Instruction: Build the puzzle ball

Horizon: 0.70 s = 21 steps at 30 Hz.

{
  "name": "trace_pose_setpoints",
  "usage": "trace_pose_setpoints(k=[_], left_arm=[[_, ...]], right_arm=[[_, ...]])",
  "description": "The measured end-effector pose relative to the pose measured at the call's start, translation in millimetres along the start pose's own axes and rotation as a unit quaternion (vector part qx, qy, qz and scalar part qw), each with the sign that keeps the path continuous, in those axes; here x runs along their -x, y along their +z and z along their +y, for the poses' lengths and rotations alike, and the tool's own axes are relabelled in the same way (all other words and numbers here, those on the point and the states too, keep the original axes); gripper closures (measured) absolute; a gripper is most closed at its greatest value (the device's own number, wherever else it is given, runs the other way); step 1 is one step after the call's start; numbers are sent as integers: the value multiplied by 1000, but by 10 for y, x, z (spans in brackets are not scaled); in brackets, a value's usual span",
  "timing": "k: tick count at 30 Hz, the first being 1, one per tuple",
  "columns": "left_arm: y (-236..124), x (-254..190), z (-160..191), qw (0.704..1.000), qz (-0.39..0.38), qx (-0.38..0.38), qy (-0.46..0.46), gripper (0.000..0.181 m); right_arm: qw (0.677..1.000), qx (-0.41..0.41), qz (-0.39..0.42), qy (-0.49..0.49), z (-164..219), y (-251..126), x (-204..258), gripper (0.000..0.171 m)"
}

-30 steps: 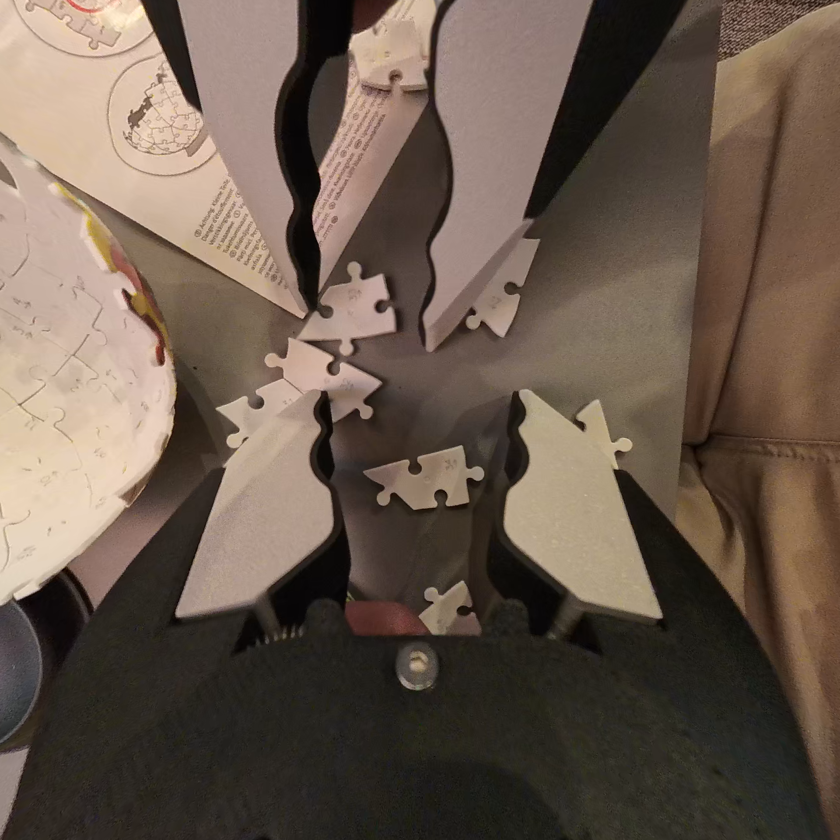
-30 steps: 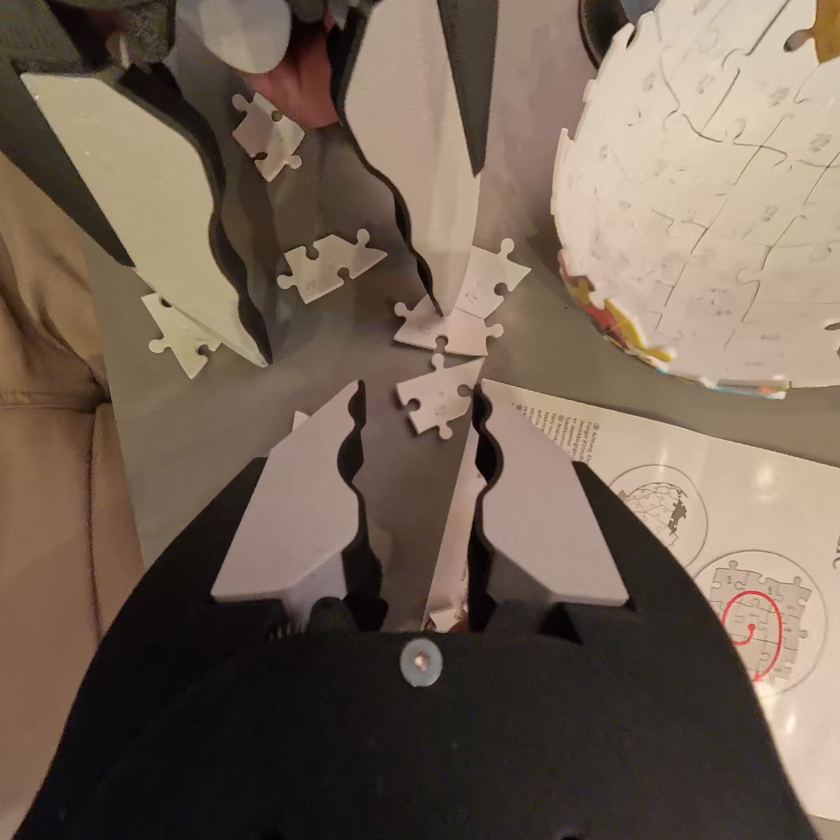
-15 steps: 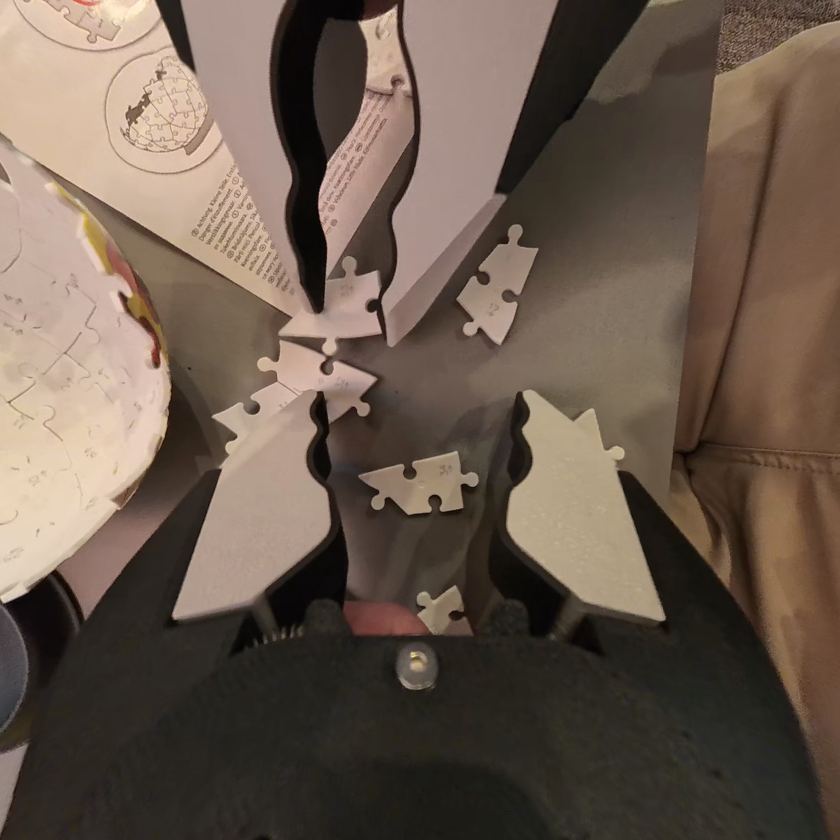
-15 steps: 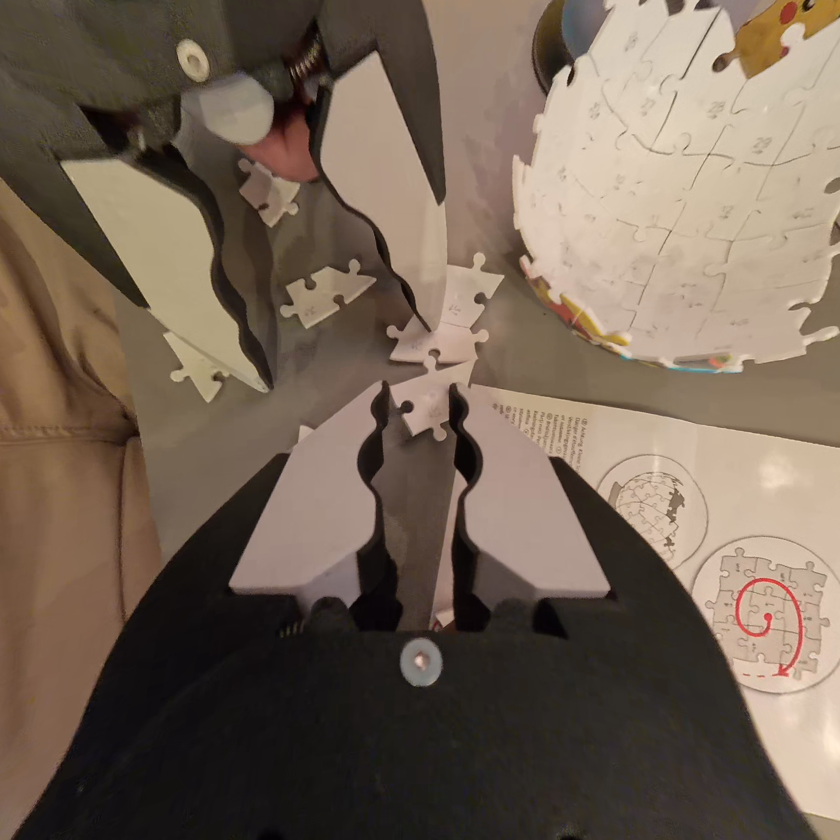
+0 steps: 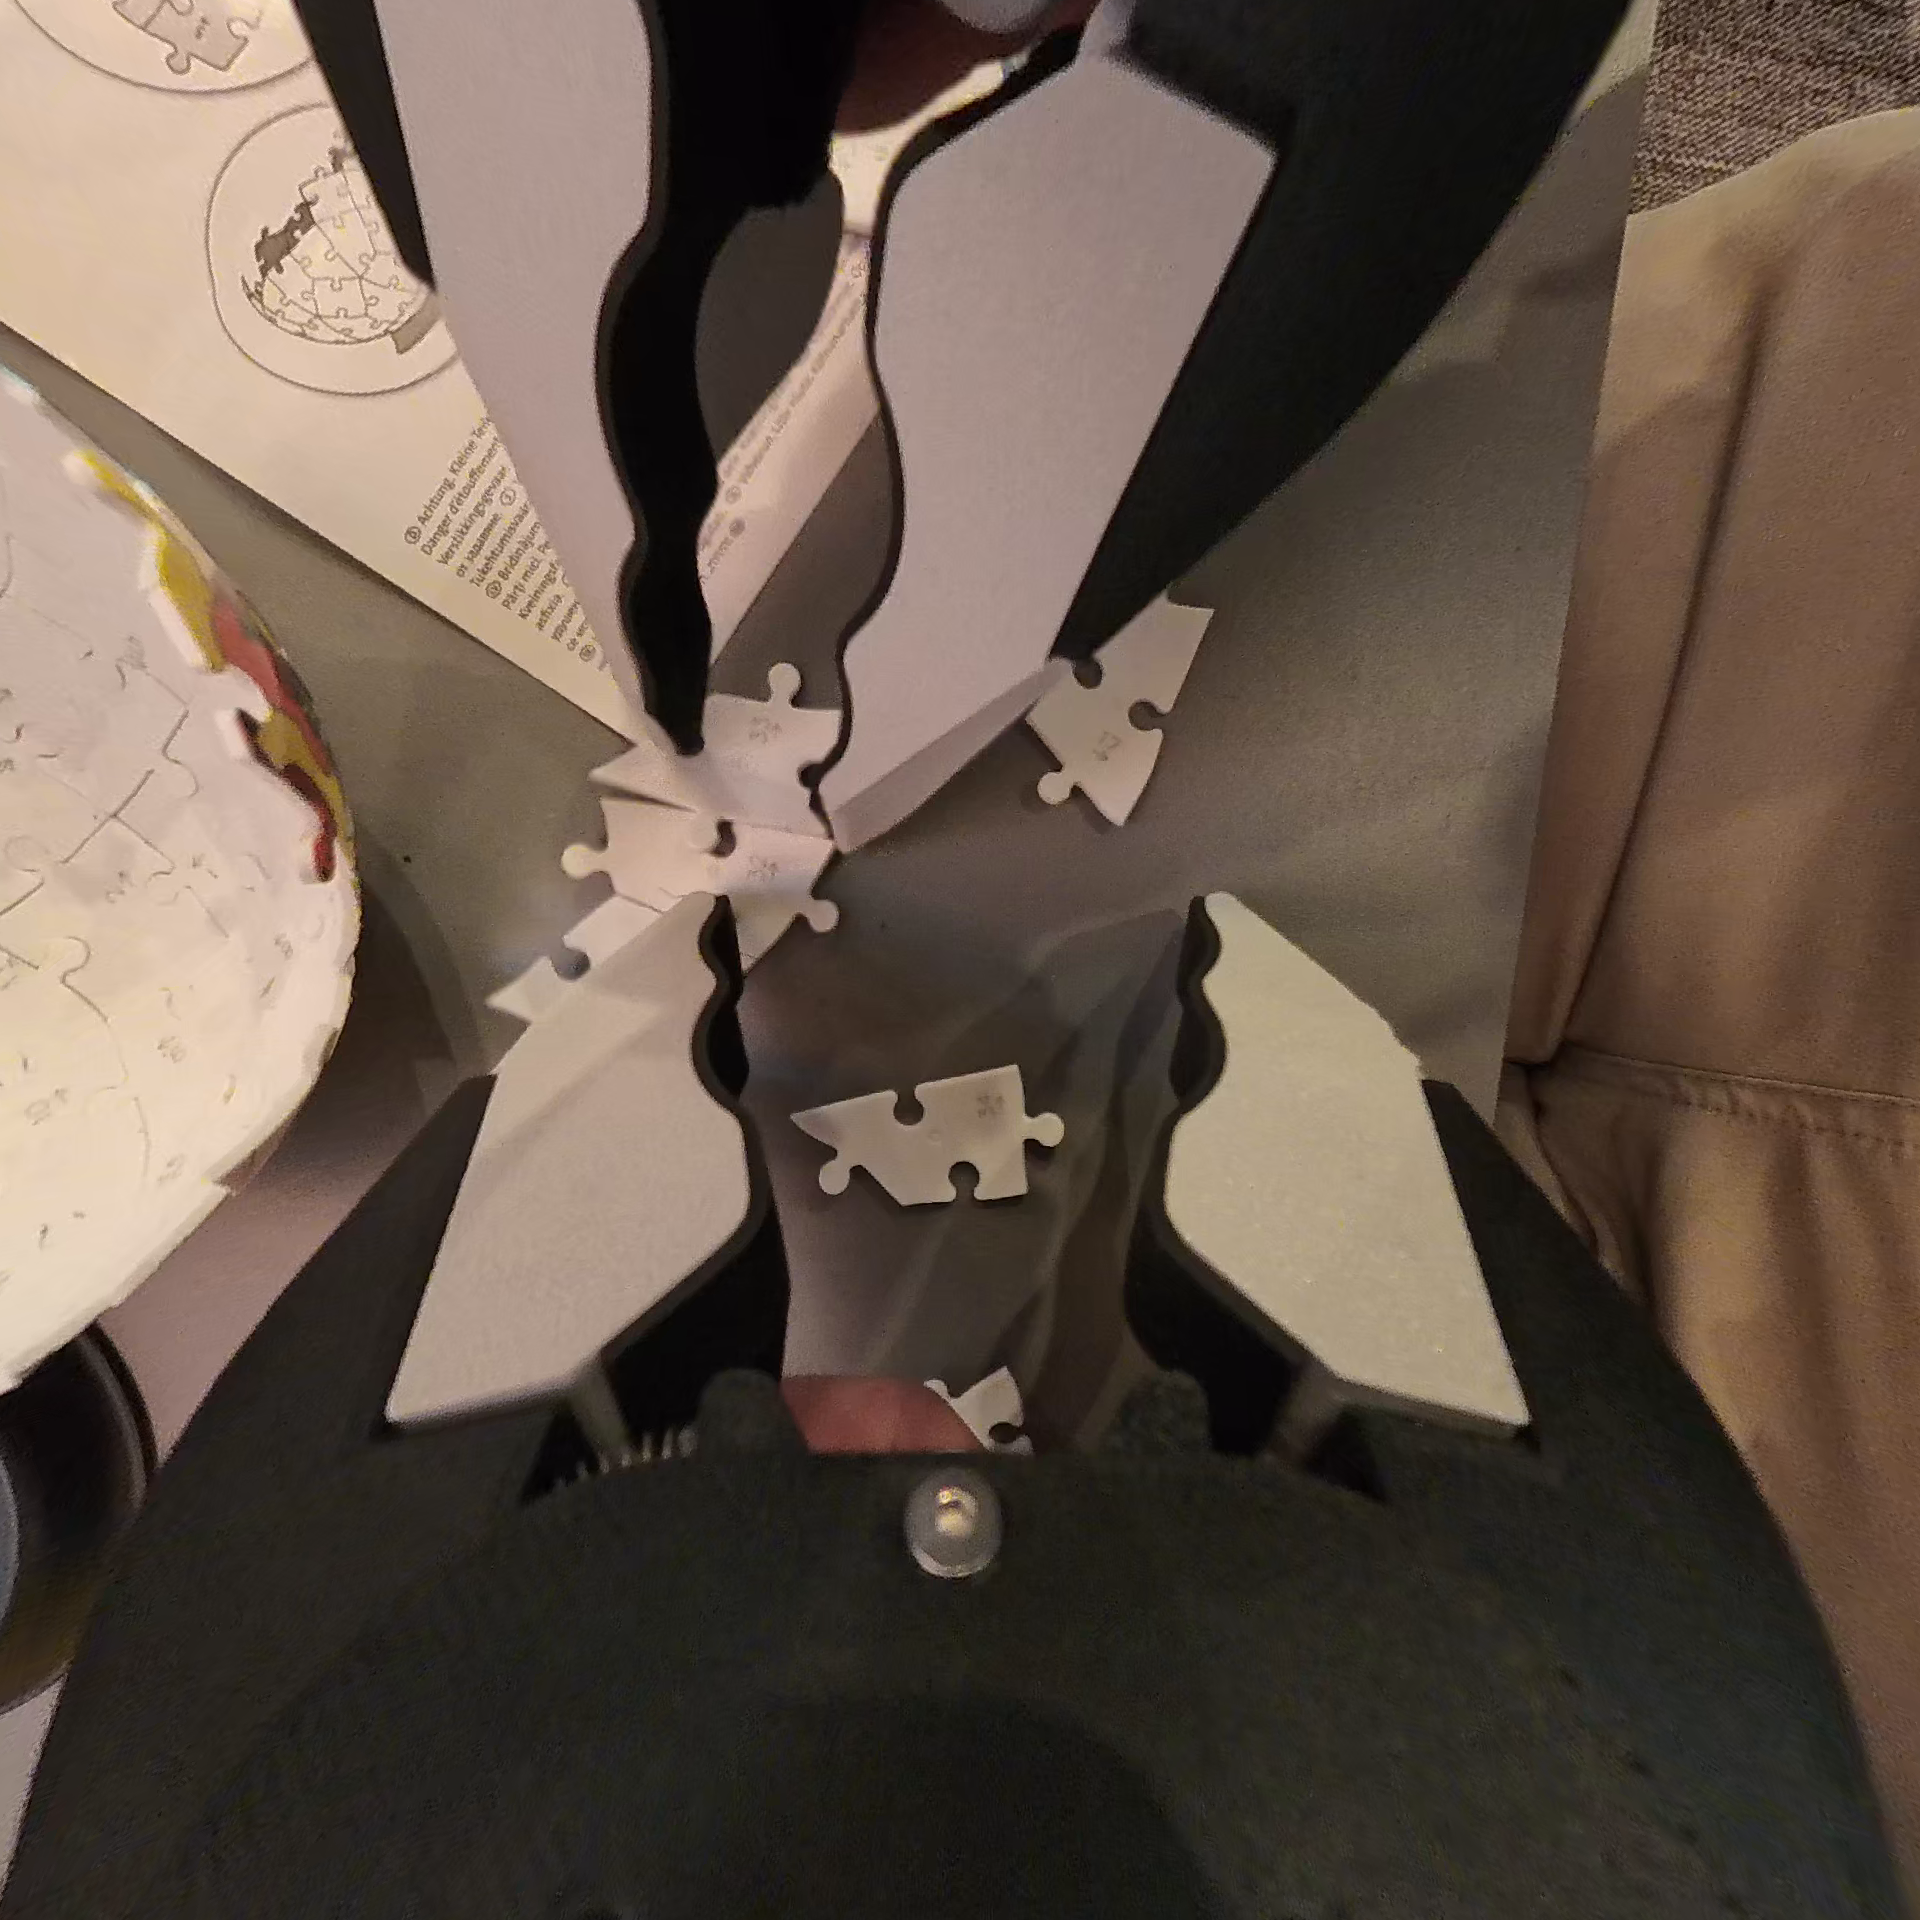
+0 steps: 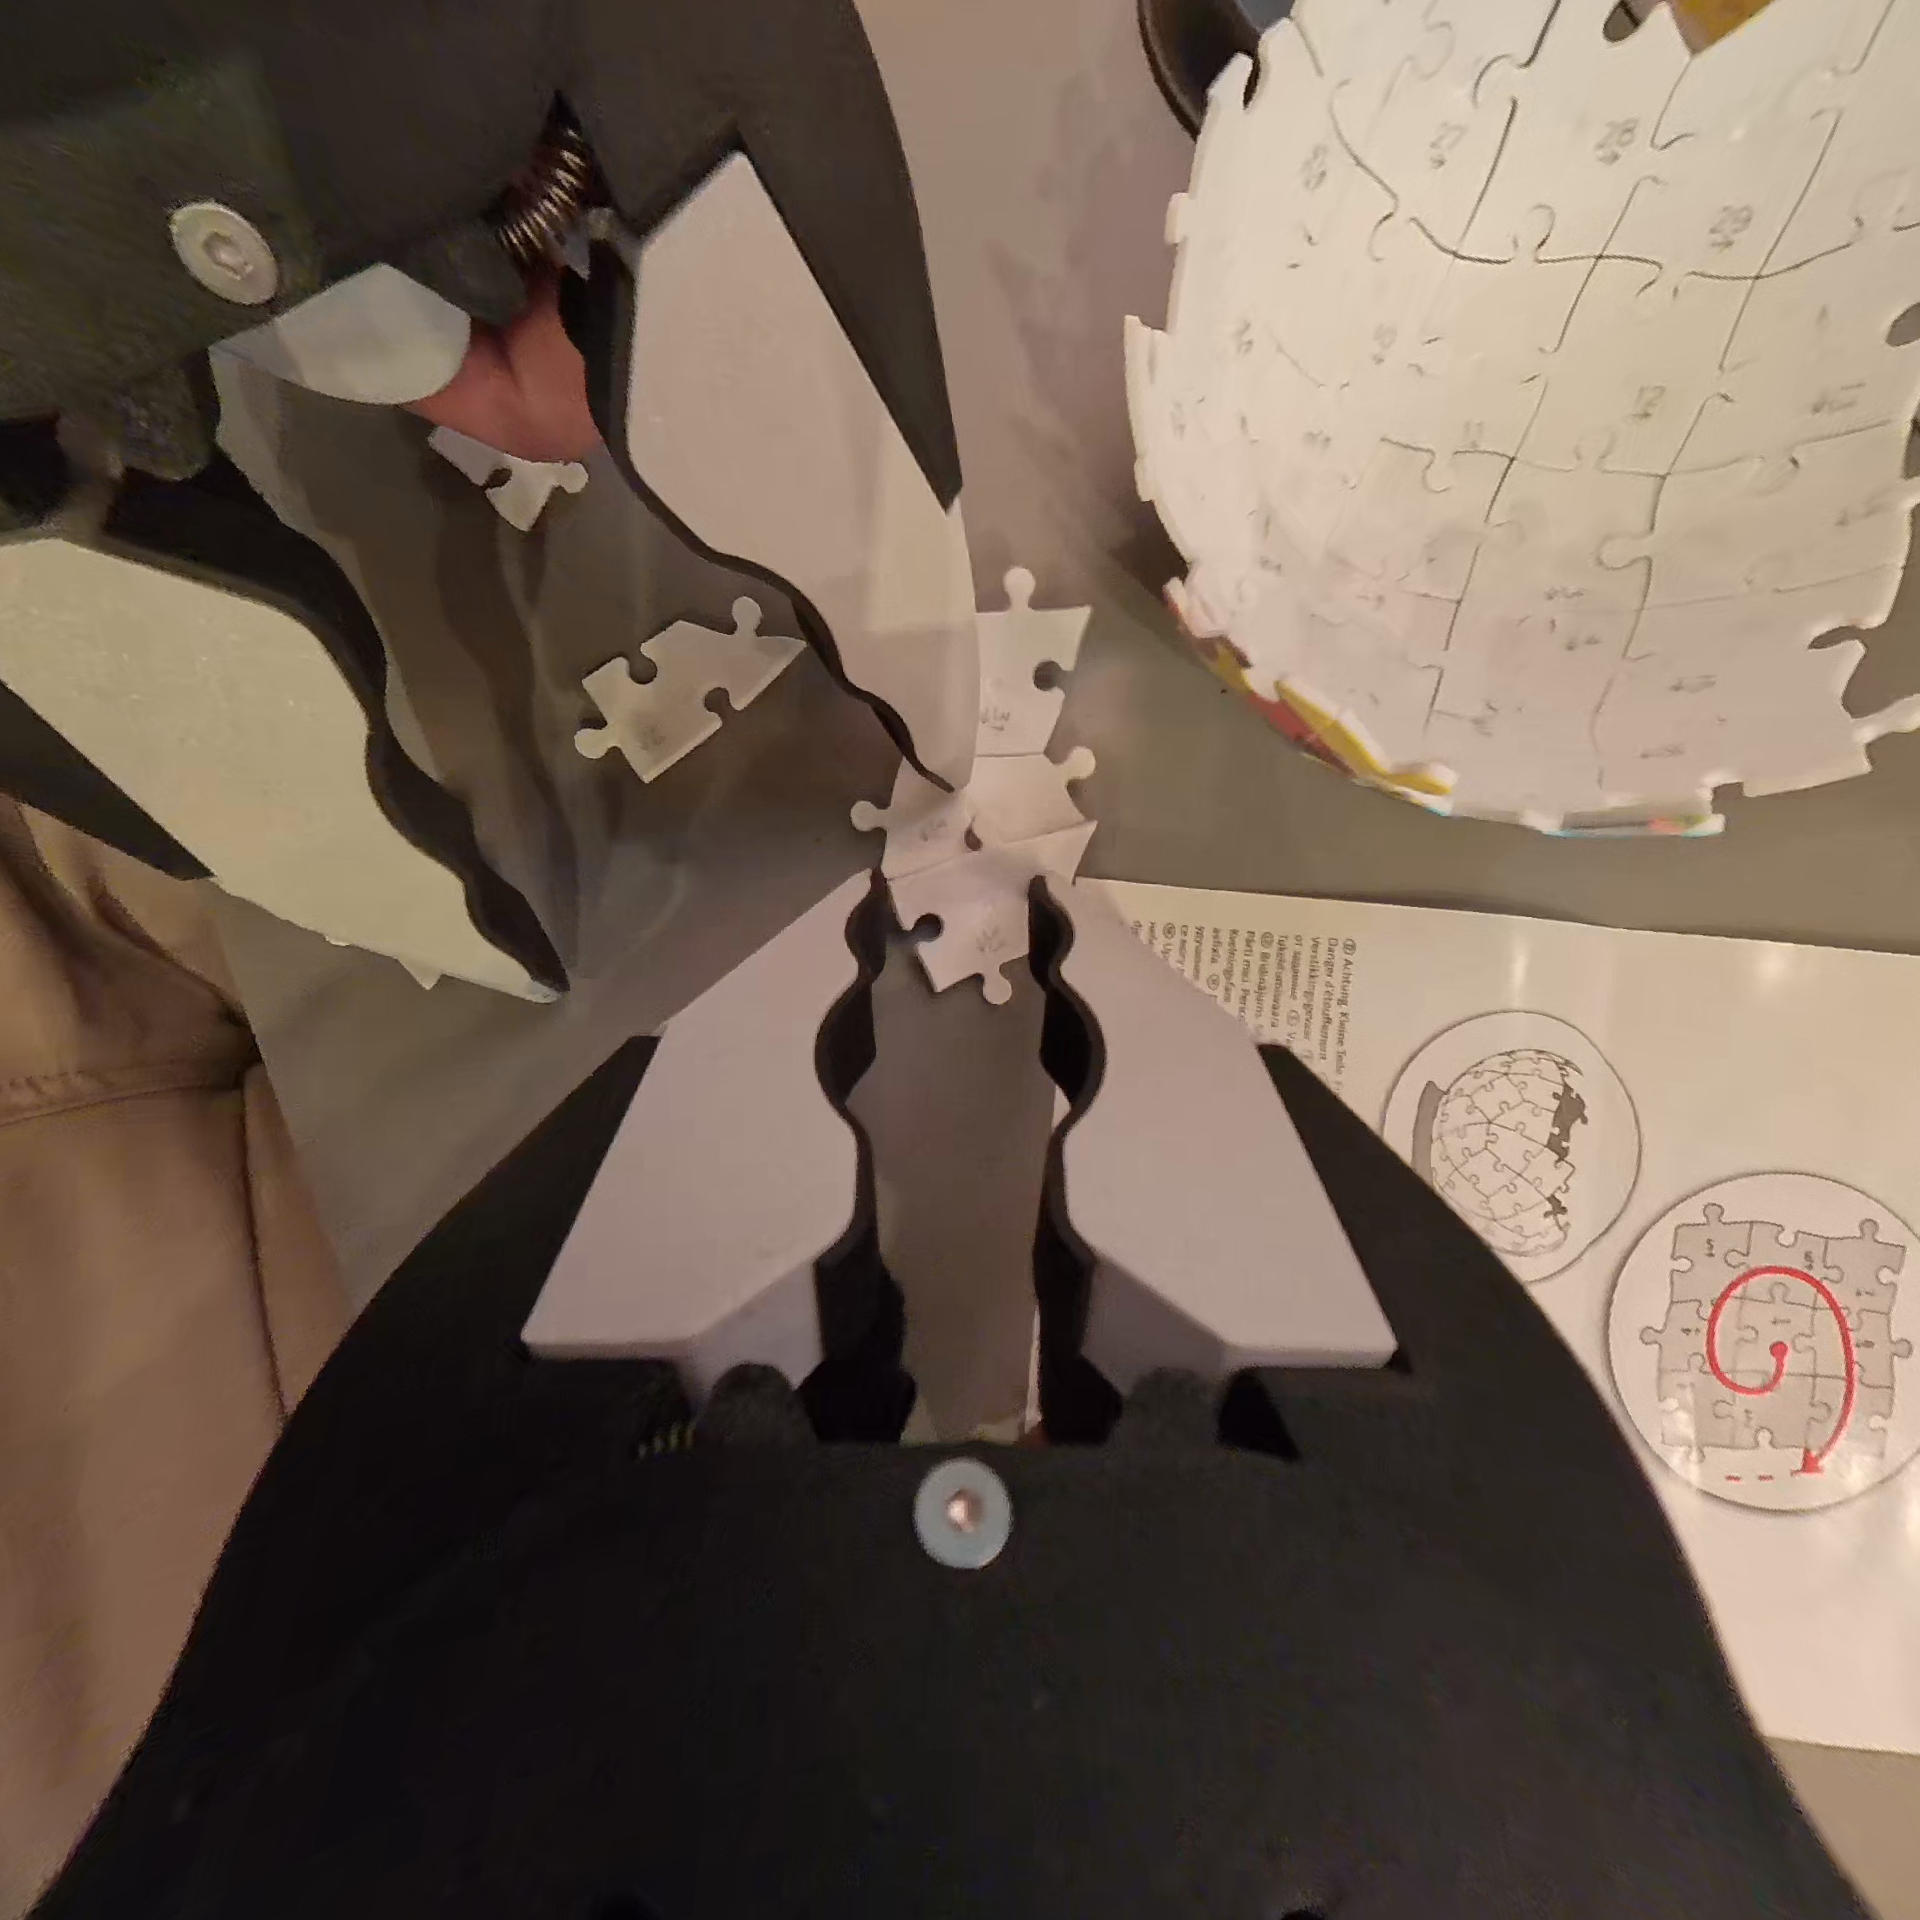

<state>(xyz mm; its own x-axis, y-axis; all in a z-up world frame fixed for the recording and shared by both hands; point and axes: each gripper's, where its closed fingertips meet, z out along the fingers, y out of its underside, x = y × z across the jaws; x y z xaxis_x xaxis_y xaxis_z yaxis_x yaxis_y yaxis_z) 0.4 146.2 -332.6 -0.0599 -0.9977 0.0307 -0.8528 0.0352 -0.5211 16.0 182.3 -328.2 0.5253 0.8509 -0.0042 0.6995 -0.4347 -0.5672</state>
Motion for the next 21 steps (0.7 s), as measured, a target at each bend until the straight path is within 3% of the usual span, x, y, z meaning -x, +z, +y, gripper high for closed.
trace_pose_setpoints(k=[21], left_arm=[[2,4,0,1000,0,-1,6,101]], right_arm=[[999,-32,-39,-1,-58,-2,35,140]])
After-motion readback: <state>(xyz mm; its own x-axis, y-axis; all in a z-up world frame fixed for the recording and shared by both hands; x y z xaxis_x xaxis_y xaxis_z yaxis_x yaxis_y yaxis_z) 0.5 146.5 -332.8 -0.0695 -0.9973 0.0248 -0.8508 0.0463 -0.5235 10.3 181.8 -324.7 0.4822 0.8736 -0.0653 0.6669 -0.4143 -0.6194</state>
